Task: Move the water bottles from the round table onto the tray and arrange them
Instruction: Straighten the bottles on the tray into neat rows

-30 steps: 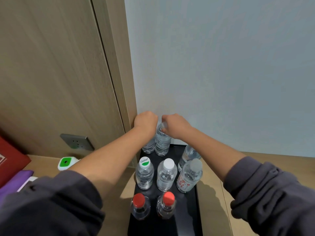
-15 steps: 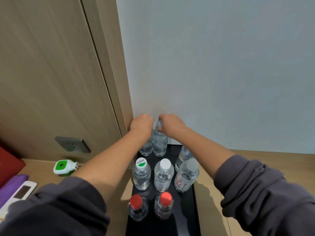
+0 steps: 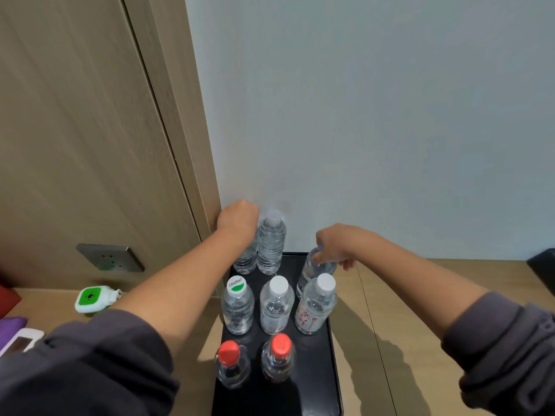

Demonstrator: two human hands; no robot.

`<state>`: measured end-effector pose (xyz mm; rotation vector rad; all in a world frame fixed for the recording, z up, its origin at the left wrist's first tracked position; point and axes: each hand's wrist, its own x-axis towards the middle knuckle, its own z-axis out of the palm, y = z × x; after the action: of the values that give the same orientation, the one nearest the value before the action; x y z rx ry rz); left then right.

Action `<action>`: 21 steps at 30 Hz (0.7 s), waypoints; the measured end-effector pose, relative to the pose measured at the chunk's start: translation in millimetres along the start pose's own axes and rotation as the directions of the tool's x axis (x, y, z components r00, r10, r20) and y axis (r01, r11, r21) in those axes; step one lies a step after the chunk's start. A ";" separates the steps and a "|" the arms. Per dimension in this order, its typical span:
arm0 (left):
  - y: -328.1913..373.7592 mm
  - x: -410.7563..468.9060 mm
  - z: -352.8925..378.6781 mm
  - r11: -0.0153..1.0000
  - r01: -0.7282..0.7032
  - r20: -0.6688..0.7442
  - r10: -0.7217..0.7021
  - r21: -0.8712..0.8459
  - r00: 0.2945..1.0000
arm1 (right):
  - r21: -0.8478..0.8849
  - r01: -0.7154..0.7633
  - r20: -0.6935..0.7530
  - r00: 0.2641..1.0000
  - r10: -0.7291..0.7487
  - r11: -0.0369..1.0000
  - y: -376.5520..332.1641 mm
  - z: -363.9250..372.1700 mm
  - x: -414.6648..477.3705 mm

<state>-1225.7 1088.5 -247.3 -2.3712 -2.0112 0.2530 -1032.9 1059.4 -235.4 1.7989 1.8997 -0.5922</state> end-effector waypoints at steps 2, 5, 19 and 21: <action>-0.5 0.0 0.5 1.000 0.000 0.000 0.000 0.005 1.000 | -0.002 0.020 -0.015 1.000 -0.020 1.000 0.6 0.7 2.8; -0.9 0.2 1.7 1.000 0.001 0.000 -0.001 0.004 1.000 | -0.027 0.065 -0.087 0.994 -0.067 0.998 -1.1 -6.5 9.2; -0.2 -4.9 4.4 1.000 0.005 -0.018 -0.005 -0.010 1.000 | -0.048 0.104 -0.105 0.989 -0.109 0.993 -25.8 -40.0 39.6; 0.3 -5.2 4.2 1.000 0.004 -0.026 -0.004 -0.008 1.000 | -0.062 0.105 -0.115 0.987 -0.111 0.993 -25.4 -40.3 39.9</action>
<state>-1226.8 1083.1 -250.9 -2.3620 -2.0090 0.2136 -1061.3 1113.9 -226.8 1.7398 2.0826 -0.4736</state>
